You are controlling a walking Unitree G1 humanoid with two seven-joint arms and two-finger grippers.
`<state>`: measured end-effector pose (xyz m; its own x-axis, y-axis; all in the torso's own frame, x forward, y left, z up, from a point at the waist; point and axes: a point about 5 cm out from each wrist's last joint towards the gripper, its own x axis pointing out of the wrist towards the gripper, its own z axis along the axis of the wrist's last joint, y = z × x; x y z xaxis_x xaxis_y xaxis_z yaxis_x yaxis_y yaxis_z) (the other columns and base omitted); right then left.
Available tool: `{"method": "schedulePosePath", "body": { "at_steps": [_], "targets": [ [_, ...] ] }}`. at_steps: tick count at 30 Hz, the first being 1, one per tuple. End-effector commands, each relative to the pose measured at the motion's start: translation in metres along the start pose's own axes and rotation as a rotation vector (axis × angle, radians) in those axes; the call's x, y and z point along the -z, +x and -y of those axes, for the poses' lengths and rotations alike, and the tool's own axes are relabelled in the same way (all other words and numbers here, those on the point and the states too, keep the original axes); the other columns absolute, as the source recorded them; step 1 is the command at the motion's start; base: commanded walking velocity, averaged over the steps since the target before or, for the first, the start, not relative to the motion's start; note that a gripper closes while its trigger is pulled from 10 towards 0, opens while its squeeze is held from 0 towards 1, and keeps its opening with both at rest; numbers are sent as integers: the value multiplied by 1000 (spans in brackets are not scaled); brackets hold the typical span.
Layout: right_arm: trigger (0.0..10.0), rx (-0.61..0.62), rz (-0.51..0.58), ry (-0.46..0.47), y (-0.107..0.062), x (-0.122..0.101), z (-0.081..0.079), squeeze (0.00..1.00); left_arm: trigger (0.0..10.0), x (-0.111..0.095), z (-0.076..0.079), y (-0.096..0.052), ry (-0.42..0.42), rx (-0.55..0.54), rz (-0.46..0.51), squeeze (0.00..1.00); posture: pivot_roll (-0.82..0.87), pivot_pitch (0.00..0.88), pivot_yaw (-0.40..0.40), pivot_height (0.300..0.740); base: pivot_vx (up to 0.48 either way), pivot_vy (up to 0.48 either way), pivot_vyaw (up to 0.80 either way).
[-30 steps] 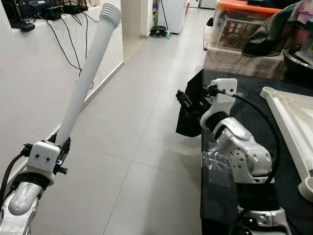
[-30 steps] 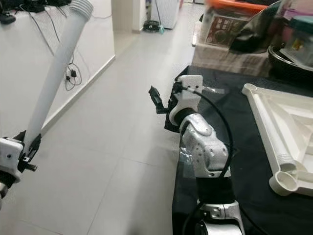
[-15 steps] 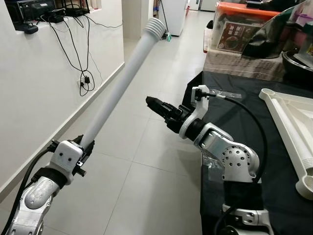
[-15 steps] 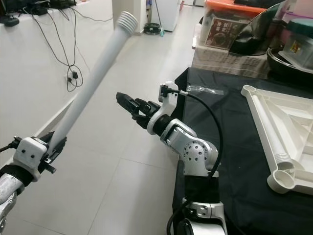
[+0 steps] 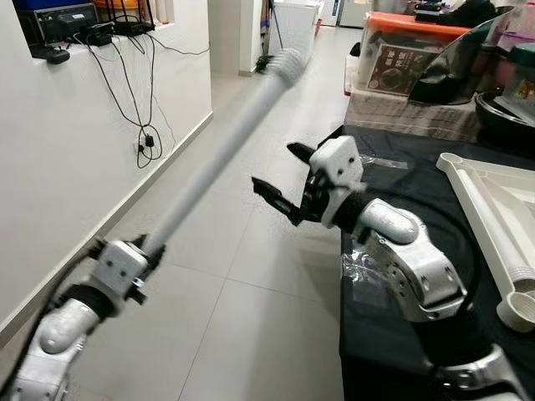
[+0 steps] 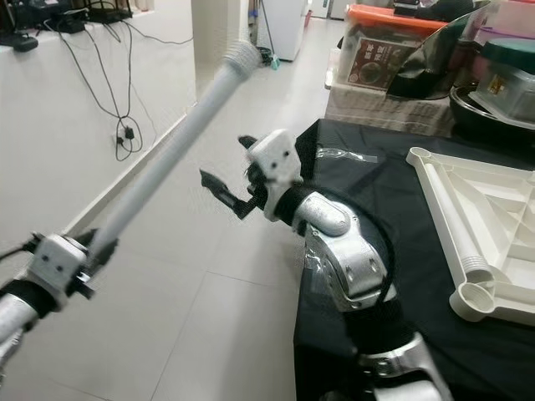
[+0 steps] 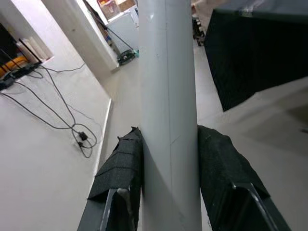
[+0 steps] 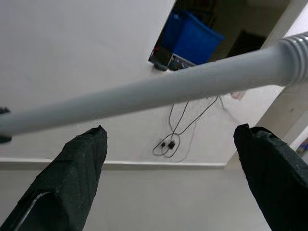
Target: Building children table
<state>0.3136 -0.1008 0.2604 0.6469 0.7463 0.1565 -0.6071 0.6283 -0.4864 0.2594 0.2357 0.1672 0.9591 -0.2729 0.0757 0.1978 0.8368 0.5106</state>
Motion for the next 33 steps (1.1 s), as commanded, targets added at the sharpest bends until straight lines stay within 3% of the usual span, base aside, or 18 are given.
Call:
{"method": "schedulePosePath", "body": {
  "at_steps": [1, 2, 3, 4, 5, 6, 8, 9, 11, 16, 18, 22, 25, 33],
  "targets": [
    [10000, -42, -6, -40, -1, 3, -6, 0, 0, 0, -6, 0, -3, 1, -10, 0, 17, 0, -63, 740, 0, 0, 0],
    [10000, -42, -6, -40, -1, 3, -6, 0, 0, 0, -6, 0, -3, 1, -10, 0, 17, 0, -63, 740, 0, 0, 0],
    [10000, -62, -23, -130, -2, 5, -5, 0, 0, -2, -13, 0, -11, 10, -27, 0, 16, 0, -63, 740, 0, 0, 0],
    [10000, -62, -23, -130, -2, 5, -5, 0, 0, -2, -13, 0, -11, 10, -27, 0, 16, 0, -63, 740, 0, 0, 0],
    [10000, -51, -39, -309, 0, 5, -1, 0, 0, -2, -18, 0, 5, 77, -81, 0, 20, 0, -61, 740, 0, 0, 0],
    [10000, -51, -39, -309, 0, 5, -1, 0, 0, -2, -18, 0, 5, 77, -81, 0, 20, 0, -61, 740, 0, 0, 0],
    [10000, -58, -39, -625, 7, 3, 2, 0, 0, -1, -20, 1, 44, 252, -179, 0, 18, 0, -54, 740, 0, 0, 0],
    [10000, -58, -39, -625, 7, 3, 2, 0, 0, -1, -20, 1, 44, 252, -179, 0, 18, 0, -54, 740, 0, 0, 0],
    [10000, -77, -24, -793, 12, 3, 4, 0, 0, -2, -22, 5, 47, 365, -245, 0, 20, 0, -47, 740, 0, 0, 0],
    [10000, -94, -22, -843, 14, 3, 5, 0, 0, -4, -21, 7, 52, 412, -263, 0, 19, 0, -43, 740, 0, 0, 0],
    [10000, -170, -15, -896, 16, 6, 3, 0, 0, -10, -25, 13, 112, 483, -272, 0, 18, 0, -42, 740, 0, 0, 0],
    [10000, -261, -19, -895, 14, 12, -3, 0, 0, -18, -28, 17, 155, 536, -263, 0, 15, 0, -41, 740, 0, 0, 0],
    [10000, -428, -27, -932, 10, 24, -15, 0, 0, -29, -28, 22, 206, 619, -257, 0, 17, 0, -42, 740, 0, 0, 0],
    [10000, -477, -77, -1040, 17, 37, -13, 0, 0, -41, -21, 24, 226, 712, -259, 0, 18, 0, -42, 740, 0, 0, 0]
  ]
}}
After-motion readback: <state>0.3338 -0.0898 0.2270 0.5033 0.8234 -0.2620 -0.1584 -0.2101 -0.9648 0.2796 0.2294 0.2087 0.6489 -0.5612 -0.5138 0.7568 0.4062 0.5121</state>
